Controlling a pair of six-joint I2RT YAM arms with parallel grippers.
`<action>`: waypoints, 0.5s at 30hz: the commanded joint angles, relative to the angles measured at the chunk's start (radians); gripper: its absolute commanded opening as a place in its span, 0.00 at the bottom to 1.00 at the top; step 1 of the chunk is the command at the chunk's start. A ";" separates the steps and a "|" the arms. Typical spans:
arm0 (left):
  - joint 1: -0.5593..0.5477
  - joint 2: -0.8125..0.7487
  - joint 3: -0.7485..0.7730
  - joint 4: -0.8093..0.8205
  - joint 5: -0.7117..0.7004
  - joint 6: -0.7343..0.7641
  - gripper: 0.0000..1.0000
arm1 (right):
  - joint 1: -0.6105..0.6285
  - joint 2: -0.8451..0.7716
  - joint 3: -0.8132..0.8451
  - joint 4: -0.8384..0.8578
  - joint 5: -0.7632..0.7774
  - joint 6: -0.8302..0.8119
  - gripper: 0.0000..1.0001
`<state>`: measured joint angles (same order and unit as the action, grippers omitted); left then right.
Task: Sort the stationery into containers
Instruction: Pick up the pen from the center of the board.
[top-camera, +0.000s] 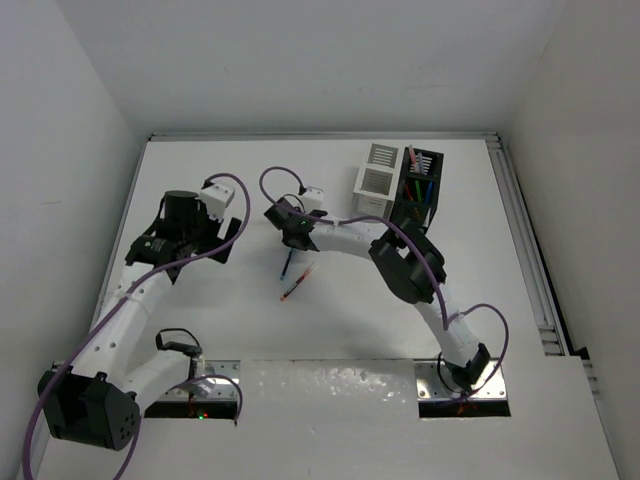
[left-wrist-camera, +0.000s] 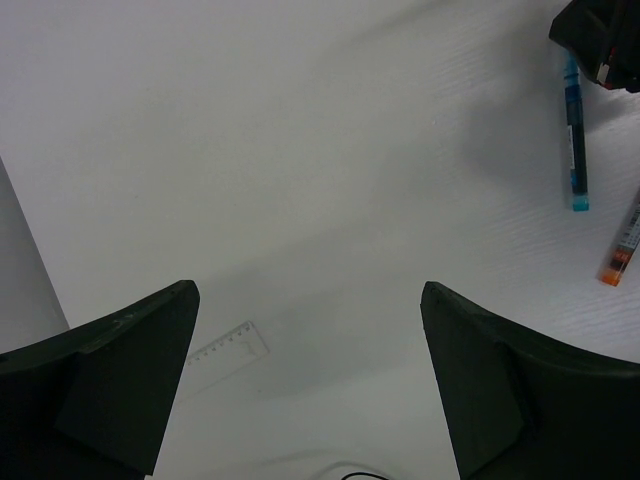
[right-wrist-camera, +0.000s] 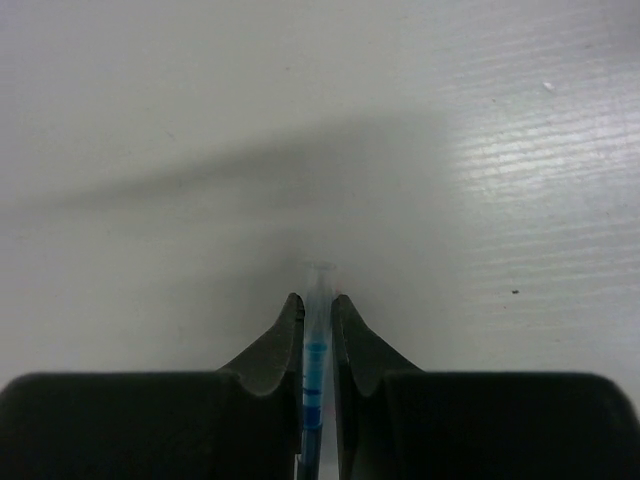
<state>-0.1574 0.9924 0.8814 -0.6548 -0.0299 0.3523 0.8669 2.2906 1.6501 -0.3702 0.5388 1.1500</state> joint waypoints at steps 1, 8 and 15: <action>-0.010 -0.028 -0.012 0.027 -0.030 0.002 0.92 | -0.003 0.037 -0.033 0.078 -0.048 -0.119 0.00; -0.010 -0.023 -0.012 0.030 -0.034 -0.004 0.92 | -0.002 -0.113 -0.087 0.411 -0.146 -0.499 0.00; -0.008 -0.018 -0.001 0.029 -0.039 -0.003 0.92 | -0.002 -0.235 -0.199 0.614 -0.191 -0.694 0.00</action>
<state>-0.1574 0.9863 0.8738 -0.6548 -0.0544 0.3538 0.8661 2.1567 1.4776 0.0780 0.3759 0.5911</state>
